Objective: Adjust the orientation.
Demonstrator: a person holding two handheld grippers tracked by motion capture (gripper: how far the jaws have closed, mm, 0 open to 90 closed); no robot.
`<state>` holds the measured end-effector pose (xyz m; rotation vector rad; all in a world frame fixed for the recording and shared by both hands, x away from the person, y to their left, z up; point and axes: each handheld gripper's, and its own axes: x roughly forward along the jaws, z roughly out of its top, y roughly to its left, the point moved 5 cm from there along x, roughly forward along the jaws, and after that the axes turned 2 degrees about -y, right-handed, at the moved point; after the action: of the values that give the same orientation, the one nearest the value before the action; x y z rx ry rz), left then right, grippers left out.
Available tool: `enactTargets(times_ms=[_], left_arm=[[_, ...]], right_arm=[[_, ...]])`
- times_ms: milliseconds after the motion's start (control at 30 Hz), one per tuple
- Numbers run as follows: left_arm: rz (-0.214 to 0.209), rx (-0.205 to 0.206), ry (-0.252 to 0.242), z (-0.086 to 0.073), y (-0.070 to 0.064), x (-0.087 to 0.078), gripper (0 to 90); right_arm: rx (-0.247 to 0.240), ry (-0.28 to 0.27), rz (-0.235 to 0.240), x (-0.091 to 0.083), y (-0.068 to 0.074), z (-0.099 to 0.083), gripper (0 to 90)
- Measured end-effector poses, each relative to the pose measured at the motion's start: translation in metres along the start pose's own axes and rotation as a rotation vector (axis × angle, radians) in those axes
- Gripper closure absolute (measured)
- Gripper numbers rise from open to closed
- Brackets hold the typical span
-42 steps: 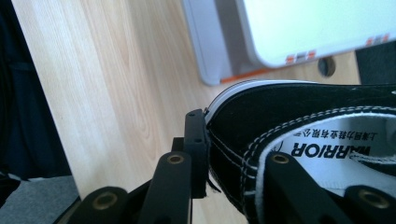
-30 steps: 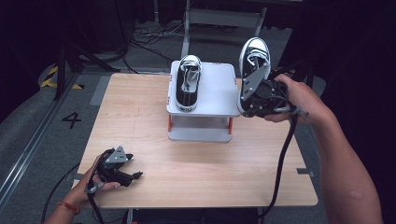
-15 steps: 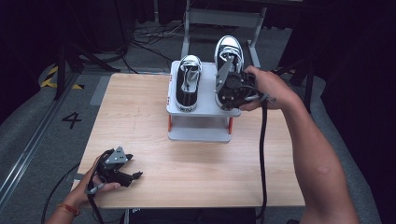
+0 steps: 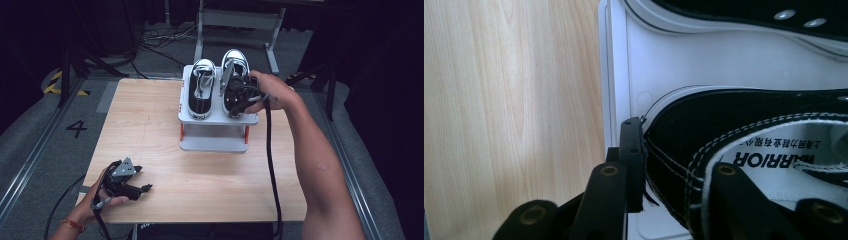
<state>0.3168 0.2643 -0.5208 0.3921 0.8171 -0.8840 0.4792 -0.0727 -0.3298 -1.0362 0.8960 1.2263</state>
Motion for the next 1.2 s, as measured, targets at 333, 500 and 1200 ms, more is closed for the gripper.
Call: enactTargets(times_ms=[333,500,1200], left_arm=[[-0.001,0.000,-0.001,0.0000,-0.0002,-0.0001,22.8],[-0.001,0.000,-0.001,0.0000,-0.0002,0.0000,22.9],[-0.003,0.001,0.000,0.0000,0.0000,-0.0001,23.0]], right_arm=[[-0.004,0.002,0.027,0.0039,-0.0037,-0.0002,76.3],[0.011,-0.010,0.010,0.0011,-0.0060,-0.0003,69.5],[0.079,-0.098,-0.089,-0.0043,-0.0053,-0.0036,53.2]])
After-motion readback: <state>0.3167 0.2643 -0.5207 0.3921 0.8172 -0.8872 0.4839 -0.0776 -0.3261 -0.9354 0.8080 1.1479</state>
